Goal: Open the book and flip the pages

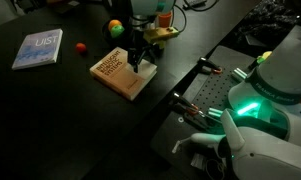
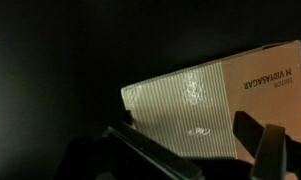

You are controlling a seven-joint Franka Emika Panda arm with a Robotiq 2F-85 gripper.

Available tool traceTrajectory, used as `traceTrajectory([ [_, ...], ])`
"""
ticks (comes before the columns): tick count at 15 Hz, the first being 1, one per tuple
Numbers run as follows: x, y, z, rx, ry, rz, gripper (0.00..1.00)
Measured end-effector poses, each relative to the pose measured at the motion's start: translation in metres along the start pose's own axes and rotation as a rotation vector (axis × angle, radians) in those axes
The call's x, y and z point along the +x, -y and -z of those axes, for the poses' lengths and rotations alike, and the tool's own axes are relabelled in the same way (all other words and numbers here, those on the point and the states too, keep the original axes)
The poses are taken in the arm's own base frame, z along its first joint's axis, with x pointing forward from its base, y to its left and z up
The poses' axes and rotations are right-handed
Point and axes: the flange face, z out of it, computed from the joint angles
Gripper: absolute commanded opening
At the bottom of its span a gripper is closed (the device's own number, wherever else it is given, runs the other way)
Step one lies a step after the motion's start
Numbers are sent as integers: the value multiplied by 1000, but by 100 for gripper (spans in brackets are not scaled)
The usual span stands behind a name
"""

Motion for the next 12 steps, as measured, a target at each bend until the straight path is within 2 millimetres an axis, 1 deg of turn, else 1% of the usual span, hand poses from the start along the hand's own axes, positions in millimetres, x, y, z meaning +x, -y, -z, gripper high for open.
traceTrajectory([
  [6,11,18,8,-52,-11,85,100],
  [12,10,38,14,-125,-1,151,100],
])
